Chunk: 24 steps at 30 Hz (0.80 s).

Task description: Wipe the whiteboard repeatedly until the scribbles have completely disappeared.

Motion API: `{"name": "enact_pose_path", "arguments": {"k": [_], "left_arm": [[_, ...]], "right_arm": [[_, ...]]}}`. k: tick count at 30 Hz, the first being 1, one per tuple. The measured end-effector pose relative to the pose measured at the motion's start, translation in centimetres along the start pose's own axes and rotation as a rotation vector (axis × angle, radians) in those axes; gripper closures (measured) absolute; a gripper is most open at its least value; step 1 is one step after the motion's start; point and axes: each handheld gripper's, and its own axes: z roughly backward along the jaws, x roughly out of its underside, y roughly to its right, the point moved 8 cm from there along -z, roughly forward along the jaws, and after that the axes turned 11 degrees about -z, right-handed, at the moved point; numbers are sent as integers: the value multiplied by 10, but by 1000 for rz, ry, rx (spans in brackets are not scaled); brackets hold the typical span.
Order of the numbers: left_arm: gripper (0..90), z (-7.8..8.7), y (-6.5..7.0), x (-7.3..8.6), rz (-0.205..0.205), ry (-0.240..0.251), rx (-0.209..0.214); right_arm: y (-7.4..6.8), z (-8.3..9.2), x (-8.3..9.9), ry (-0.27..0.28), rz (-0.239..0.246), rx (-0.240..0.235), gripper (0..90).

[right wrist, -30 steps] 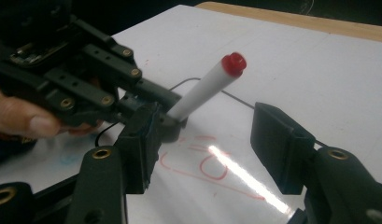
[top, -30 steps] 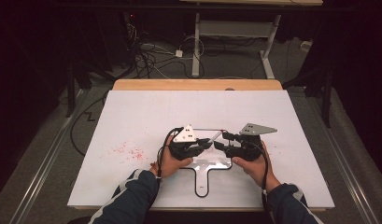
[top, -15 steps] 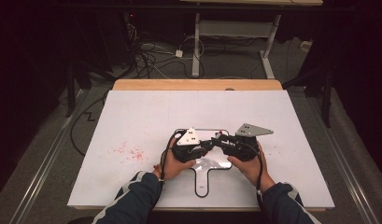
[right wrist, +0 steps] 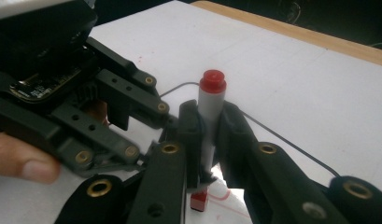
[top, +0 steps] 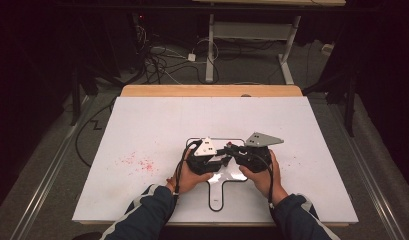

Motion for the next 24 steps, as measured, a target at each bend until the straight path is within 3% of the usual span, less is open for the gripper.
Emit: {"name": "enact_pose_path", "arguments": {"k": [1,2,3,4,8,12,16,24], "left_arm": [[547,0,-1,1,0,-15,-5],[454,2,-1,2,5,-24,-11],[454,7,-3,5,-13,-60,-11],[294,11,-4,7,-2,-71,-29],[231,41,-12,15,-10,-75,-93],[202,74,-20,30,-27,-101,-157],[201,104,-23,54,-17,-131,-201],[193,146,-12,84,-19,-156,-260]], "right_arm": [[0,0,0,0,0,0,817],[4,2,0,-3,9,20,817],[4,2,0,-3,9,20,817],[6,3,-1,-4,12,32,817],[18,10,-1,-9,53,118,817],[32,16,-2,0,35,163,817],[32,14,-1,15,0,117,818],[0,1,0,-7,13,14,817]]}}
